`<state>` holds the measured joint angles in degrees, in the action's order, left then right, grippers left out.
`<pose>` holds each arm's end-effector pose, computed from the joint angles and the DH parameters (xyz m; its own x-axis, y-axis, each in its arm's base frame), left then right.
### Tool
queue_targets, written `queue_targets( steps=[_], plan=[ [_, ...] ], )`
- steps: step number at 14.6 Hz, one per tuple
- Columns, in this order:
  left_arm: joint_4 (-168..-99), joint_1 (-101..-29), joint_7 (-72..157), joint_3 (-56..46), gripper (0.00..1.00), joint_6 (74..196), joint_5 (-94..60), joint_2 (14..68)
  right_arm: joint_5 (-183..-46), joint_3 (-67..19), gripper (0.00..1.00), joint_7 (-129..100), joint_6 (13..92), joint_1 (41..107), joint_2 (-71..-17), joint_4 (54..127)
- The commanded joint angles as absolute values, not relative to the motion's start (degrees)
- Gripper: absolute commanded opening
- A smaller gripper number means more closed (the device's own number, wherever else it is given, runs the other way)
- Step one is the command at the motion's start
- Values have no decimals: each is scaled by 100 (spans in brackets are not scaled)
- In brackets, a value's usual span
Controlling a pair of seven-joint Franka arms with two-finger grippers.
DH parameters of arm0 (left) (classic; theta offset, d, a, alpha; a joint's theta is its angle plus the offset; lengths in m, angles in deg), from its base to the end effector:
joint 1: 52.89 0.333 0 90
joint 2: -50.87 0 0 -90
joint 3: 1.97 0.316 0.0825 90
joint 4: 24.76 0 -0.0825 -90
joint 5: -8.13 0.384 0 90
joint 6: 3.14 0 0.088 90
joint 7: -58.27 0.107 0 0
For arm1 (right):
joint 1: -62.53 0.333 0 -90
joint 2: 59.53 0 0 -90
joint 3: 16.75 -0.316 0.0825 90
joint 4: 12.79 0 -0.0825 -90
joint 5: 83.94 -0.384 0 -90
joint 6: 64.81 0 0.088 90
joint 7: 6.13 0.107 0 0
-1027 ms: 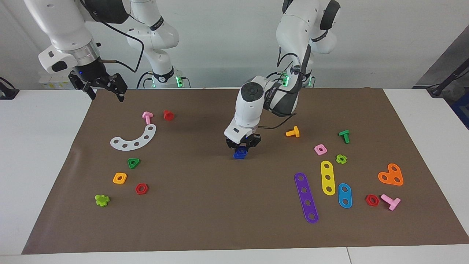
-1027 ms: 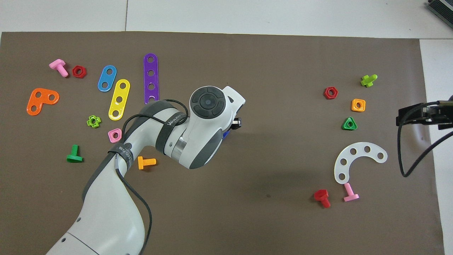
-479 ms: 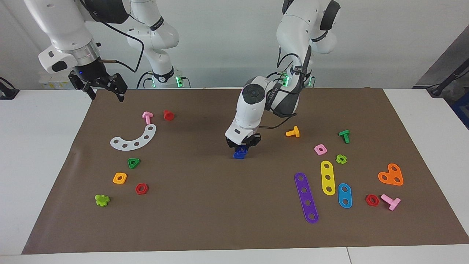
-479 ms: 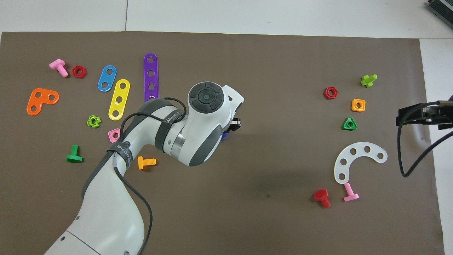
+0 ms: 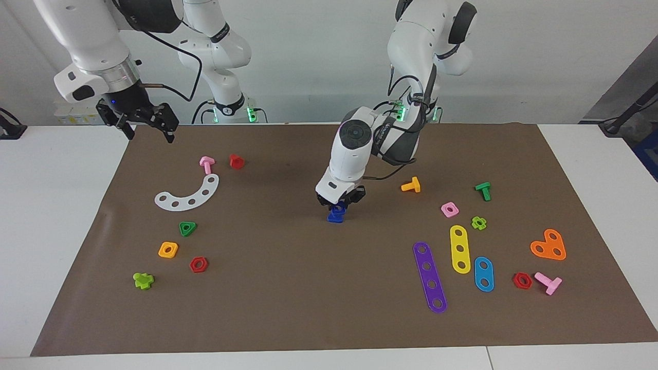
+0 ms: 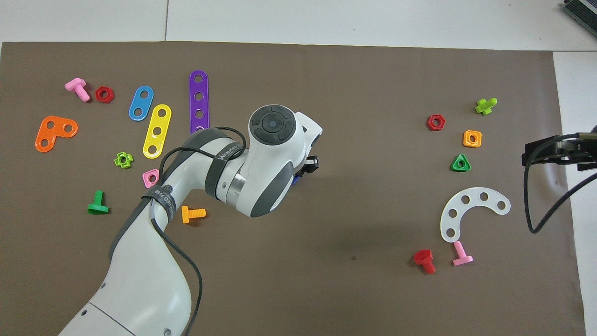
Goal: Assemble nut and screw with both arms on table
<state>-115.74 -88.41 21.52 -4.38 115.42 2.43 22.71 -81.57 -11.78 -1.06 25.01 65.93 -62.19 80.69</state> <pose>0.5390 -0.4219 0.3504 0.9968 0.0293 -0.0739 0.0351 -0.9964 0.0777 0.5387 -0.0203 0.6209 0.9932 -0.1155 -0.0143 -0.1149 -0.9926 0.0387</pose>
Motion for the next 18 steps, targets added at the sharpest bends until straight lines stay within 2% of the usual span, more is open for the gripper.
queue_targets(
  steps=[1,5,16,17,18],
  plan=[
    [-11572,-8884,2118,-417,0,11735,163,2160,-8306,-1183,100,-94,2466,6578,-6340,8170],
    [-11441,-8840,2118,-408,0,11674,180,2160,-8306,-1183,100,-94,2466,6578,-6340,8170],
    [-11950,-8928,2118,-391,0,12087,242,2204,-8306,-1192,100,-94,2466,6578,-6340,8170],
    [-11950,-8928,2118,-399,3,12096,277,2204,-8306,-1183,100,-94,2466,6578,-6340,8170],
    [-11941,-8928,2118,-399,19,12096,286,2195,-8306,-1183,100,-94,2466,6578,-6340,8170]
  ],
)
